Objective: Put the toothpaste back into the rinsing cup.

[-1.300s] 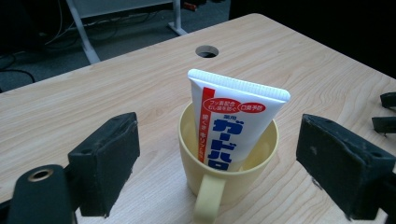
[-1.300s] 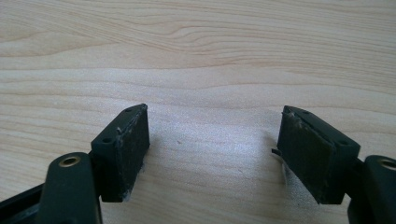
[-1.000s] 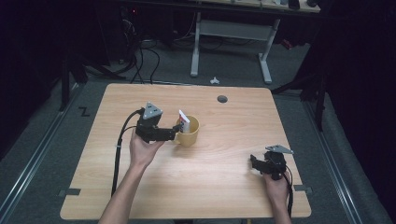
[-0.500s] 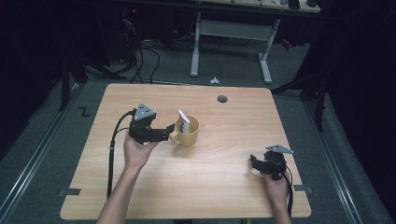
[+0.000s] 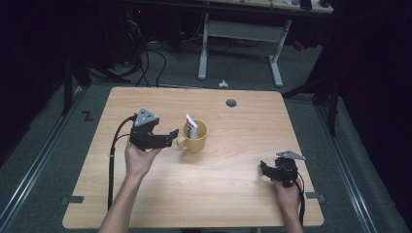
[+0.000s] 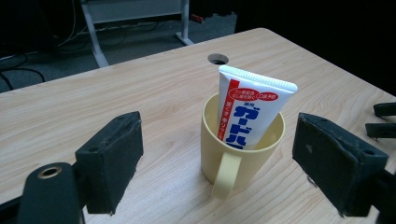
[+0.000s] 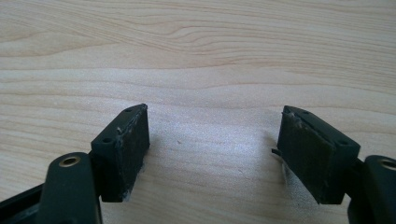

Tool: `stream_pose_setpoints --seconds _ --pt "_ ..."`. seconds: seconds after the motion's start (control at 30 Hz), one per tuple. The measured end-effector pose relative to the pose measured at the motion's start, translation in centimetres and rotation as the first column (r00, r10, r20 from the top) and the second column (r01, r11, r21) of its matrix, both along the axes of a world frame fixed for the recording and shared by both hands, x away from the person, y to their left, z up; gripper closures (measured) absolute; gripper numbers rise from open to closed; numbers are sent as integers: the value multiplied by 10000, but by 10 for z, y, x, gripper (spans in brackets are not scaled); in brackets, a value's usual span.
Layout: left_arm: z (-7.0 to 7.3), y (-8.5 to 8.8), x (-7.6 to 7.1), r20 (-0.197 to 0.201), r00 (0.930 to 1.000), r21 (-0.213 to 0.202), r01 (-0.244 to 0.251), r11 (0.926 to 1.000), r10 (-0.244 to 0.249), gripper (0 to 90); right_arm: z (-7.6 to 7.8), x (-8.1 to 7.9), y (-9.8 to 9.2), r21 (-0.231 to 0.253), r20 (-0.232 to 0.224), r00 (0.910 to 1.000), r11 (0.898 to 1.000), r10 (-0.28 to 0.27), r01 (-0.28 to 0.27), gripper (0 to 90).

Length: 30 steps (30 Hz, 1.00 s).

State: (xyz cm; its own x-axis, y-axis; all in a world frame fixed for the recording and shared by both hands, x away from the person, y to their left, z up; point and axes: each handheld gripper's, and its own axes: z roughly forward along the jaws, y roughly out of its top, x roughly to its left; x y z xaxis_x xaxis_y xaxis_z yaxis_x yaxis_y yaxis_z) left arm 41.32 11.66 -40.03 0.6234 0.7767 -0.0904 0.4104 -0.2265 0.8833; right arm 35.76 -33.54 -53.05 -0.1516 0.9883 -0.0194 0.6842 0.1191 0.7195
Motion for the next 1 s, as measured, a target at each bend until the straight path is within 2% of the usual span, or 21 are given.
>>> stream_pose_setpoints --seconds 0.53,1.0 --pt "0 23 -9 48 9991 -280 -419 9987 420 172 0 0 0 -3 1 10000 10000 -1 1 254" --pt "-2 37 -17 45 9977 -438 -676 9968 678 175 0 0 0 -4 2 10000 10000 -1 1 254"
